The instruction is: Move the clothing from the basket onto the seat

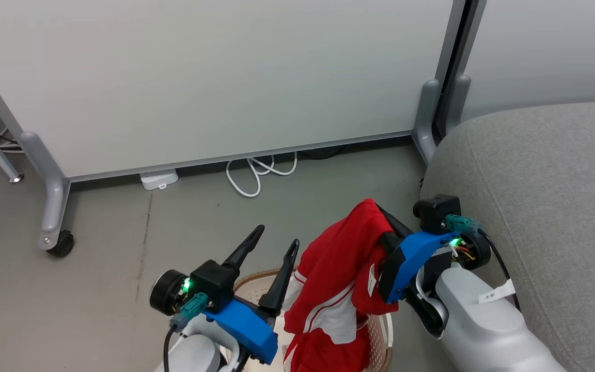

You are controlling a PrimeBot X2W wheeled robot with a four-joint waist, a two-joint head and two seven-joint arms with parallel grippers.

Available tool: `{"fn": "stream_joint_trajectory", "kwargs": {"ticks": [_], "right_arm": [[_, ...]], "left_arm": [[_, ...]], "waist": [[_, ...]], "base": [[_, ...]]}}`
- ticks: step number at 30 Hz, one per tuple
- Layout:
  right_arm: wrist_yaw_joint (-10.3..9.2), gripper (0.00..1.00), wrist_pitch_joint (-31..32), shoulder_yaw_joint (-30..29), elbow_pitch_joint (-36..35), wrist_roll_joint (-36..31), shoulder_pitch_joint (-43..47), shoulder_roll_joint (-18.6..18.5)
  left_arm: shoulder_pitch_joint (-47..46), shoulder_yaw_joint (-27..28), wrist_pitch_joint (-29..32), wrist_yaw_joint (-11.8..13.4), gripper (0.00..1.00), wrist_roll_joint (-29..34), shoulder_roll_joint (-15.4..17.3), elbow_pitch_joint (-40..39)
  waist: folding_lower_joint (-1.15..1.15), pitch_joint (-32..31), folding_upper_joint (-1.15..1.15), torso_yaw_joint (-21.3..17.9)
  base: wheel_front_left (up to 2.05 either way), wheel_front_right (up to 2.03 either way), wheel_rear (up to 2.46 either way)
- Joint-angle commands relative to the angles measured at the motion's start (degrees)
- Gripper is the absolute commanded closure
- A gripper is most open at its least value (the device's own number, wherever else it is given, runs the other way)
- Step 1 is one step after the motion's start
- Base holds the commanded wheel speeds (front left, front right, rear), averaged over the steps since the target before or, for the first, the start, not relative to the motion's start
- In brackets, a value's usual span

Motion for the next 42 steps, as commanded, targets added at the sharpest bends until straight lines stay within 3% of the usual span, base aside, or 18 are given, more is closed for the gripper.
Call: {"fn": "stream_joint_trajectory", "kwargs": {"ticks": [1,12,30,37,42], "right_arm": [[0.03,1.0,-0.4,-0.2,-0.4,-0.3,-0.4,-0.2],[0.03,1.0,-0.3,-0.8,-0.6,-0.6,0.1,-0.2],[0.03,1.0,0.2,-0.7,-1.1,-0.6,1.3,-0.2],[0.03,1.0,0.5,-0.6,-2.0,-0.8,1.2,-0.2],[0.02,1.0,0.7,-0.6,-2.8,-1.1,1.1,-0.2]], "left_arm": [[1.4,1.6,-0.3,-0.2,0.0,1.2,-0.3,-0.7],[7.6,10.1,-0.3,-2.2,0.0,7.2,-1.7,-1.8],[8.8,12.3,-0.3,-2.9,0.0,9.3,-3.0,-1.1],[9.3,12.4,-0.3,-2.9,0.0,9.1,-2.6,-1.5],[9.6,12.8,-0.3,-2.9,0.0,9.2,-2.3,-2.2]], "waist": [[0.0,0.0,0.0,0.1],[0.0,0.0,0.0,0.2],[0.0,-0.3,0.0,-0.3],[0.0,-0.1,0.0,-3.5],[0.0,0.0,0.0,-7.9]], "base": [[0.0,0.0,0.0],[0.0,0.0,0.0],[0.0,0.0,0.0],[0.0,0.0,0.0],[0.0,0.0,0.0]]}}
